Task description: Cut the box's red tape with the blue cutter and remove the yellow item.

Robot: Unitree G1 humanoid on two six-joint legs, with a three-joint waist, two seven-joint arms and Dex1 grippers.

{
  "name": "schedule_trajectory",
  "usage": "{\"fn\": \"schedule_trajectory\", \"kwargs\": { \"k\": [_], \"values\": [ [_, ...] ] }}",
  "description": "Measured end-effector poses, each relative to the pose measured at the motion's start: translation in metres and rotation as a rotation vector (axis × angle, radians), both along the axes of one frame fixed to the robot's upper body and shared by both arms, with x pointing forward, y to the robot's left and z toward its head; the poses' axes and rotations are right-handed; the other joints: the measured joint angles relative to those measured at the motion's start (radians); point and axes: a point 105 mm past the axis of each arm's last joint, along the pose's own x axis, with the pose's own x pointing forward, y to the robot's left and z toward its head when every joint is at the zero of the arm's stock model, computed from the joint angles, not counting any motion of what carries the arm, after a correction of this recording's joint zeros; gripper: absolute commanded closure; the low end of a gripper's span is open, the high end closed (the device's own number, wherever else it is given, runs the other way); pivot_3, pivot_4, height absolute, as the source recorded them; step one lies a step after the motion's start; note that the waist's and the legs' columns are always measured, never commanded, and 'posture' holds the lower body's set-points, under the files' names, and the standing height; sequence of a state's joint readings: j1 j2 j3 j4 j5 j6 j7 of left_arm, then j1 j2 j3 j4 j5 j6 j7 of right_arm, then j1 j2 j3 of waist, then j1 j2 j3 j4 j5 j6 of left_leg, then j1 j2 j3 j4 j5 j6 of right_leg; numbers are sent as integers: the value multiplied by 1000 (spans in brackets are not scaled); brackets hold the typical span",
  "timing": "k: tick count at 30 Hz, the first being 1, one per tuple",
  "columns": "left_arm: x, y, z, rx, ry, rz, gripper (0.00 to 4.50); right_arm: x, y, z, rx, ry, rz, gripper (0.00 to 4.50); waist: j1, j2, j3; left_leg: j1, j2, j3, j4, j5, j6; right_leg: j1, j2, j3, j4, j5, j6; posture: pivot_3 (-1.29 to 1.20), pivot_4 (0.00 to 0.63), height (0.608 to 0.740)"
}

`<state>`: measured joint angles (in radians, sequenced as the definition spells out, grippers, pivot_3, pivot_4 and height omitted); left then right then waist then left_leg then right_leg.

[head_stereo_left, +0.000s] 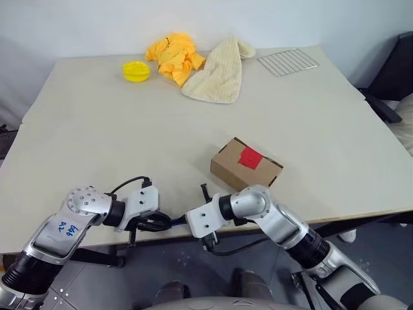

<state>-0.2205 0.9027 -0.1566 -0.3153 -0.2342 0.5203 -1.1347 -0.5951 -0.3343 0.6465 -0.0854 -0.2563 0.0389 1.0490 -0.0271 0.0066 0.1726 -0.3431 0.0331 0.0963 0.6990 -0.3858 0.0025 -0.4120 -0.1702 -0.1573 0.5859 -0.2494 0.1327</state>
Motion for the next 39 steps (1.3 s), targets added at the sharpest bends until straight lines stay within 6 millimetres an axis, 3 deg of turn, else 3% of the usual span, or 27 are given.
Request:
{"fn": "schedule_trajectory", "kwargs": {
  "k": [5,11,13,15,19,24,29,33,39],
  "values": [
    [1,0,0,0,-3,3,4045,1,8,-1,5,0,17,4490,0,0,0,0,0,0,0,0,0,0,0,0,1,0,0,0,150,740],
    [8,-2,0,-33,-34,15,4045,8,0,3,33,77,-61,4490,8,0,0,2,0,0,1,0,0,2,0,1,1,0,0,0,150,740],
    [10,-4,0,-60,-57,13,4045,19,-14,21,104,151,-180,4490,15,0,0,0,0,-1,3,0,0,1,0,1,1,0,0,0,150,740],
    [15,-5,-1,-94,-93,29,4045,30,-36,53,197,211,-300,4490,27,0,0,-1,0,-2,3,0,0,1,0,0,1,0,0,0,150,740],
    [34,0,3,-160,-215,119,4045,32,-64,91,300,372,-441,3620,28,1,0,-2,1,-2,3,0,0,-1,0,0,2,0,-1,0,150,740],
    [65,7,22,-317,-439,222,4045,44,-97,121,399,576,-635,1832,24,0,0,-9,0,-1,4,0,0,-8,0,0,3,0,-1,0,150,740],
    [81,-7,49,-456,-659,149,4045,51,-102,146,420,734,-661,105,21,0,0,-11,0,0,3,0,0,-11,0,-1,4,0,-1,0,150,740],
    [82,-16,64,-495,-737,68,4045,61,-101,147,412,833,-672,48,10,0,0,-12,0,0,2,0,0,-11,0,-2,3,0,0,0,150,740],
    [81,-21,62,-519,-742,9,4045,75,-91,150,370,886,-665,48,-7,0,0,-12,0,1,1,0,0,-13,0,-2,3,0,0,0,150,740]
  ]
}}
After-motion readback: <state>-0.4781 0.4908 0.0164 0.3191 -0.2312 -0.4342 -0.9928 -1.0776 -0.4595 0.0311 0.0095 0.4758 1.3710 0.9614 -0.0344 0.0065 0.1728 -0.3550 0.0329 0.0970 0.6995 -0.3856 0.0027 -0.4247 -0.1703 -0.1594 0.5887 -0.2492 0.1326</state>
